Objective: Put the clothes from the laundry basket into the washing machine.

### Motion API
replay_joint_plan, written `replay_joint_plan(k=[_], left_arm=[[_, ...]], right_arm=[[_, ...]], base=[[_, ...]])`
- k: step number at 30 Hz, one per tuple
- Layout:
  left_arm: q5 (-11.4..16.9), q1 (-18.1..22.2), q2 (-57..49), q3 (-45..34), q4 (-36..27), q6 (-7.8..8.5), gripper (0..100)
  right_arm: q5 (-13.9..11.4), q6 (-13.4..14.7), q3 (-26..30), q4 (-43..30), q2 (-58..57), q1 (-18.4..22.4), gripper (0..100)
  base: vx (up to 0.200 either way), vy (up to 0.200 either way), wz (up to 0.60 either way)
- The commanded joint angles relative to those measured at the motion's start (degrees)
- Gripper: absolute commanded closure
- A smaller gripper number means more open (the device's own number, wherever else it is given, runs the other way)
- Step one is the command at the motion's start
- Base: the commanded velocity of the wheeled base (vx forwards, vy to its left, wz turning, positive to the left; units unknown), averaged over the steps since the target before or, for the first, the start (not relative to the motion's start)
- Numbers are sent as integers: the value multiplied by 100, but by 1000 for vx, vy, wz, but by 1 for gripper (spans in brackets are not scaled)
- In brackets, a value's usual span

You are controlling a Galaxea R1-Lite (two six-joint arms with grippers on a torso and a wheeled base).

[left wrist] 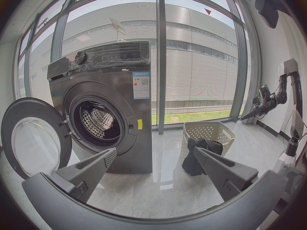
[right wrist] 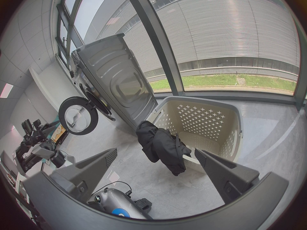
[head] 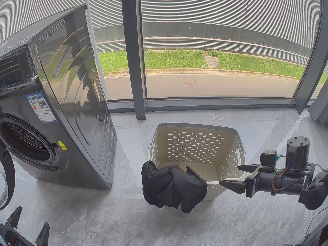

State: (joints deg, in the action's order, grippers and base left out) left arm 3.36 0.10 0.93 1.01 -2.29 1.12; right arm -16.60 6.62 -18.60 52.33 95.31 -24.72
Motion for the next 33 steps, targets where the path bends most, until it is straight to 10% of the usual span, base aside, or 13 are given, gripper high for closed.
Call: replay_joint_plan(k=[1, 12, 33], left_arm=[[6, -1, -93, -101, 1, 2, 0], [-2, 8, -93, -101, 1, 2, 0], [6, -1, -93, -101, 1, 11, 0]], right_arm=[[122, 85, -3, 603, 1254, -217, 0], [571, 261, -56, 2677, 2985, -498, 0], [746, -38, -1269, 2668, 4040, -507, 0]], base=[[0, 0, 0], [0, 0, 0], [0, 0, 0]])
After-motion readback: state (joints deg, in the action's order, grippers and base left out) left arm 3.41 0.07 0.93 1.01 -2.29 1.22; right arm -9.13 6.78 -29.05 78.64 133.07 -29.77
